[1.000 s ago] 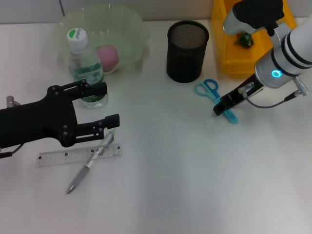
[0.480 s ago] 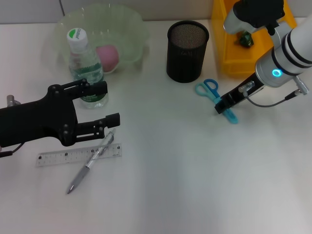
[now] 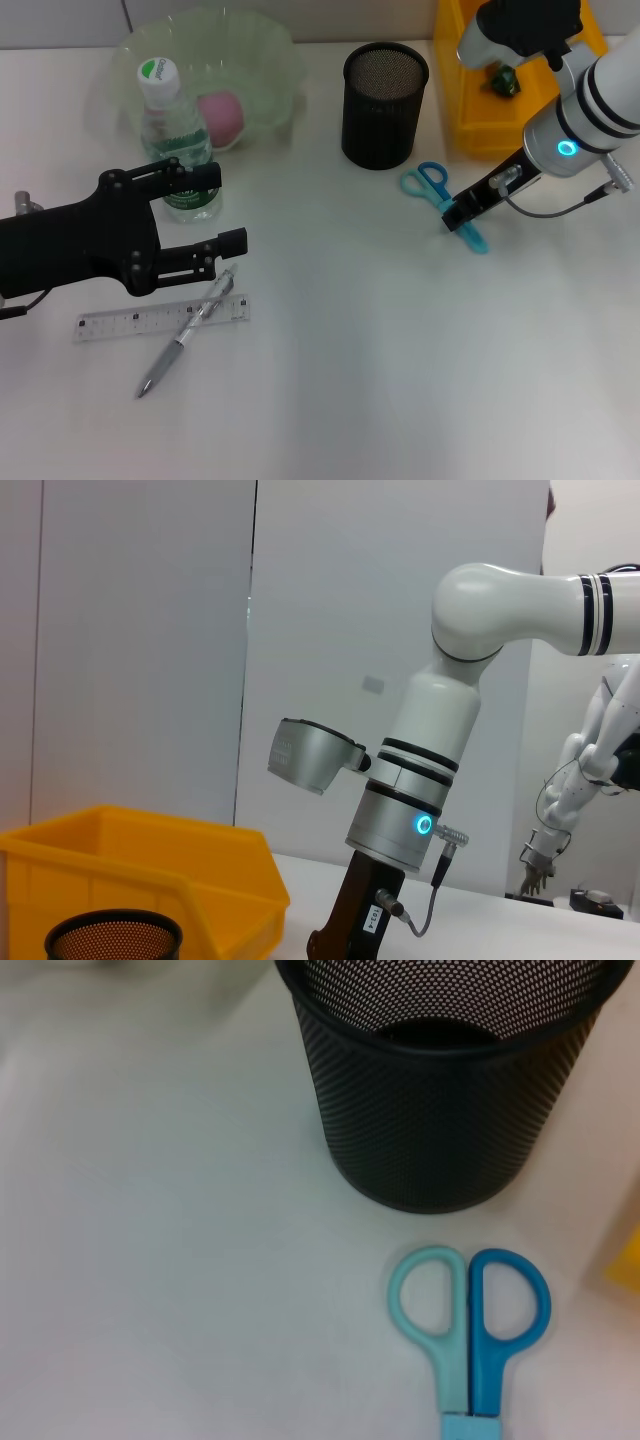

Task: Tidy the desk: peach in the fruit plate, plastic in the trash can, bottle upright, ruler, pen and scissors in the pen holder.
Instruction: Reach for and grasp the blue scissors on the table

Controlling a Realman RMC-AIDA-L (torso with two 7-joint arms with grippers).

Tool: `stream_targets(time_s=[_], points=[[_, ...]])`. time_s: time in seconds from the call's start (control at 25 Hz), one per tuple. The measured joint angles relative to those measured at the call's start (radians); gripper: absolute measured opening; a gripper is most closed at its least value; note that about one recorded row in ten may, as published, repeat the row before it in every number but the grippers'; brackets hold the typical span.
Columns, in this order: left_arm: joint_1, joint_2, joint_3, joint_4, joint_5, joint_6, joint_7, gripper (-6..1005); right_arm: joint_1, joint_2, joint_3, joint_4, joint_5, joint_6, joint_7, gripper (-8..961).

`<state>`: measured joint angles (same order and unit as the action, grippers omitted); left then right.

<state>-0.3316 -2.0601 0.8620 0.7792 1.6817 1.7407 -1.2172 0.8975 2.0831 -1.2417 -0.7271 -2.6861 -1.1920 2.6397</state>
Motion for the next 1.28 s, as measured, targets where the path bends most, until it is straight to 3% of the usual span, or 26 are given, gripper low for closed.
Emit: stream_targets(time_s=[1.28], points=[[0.002,-0.002,0.0,0.0,0.0,-0.003,0.012,788,0.015,0.002,-0.031,0.023,0.0,0.016,0.001,263]])
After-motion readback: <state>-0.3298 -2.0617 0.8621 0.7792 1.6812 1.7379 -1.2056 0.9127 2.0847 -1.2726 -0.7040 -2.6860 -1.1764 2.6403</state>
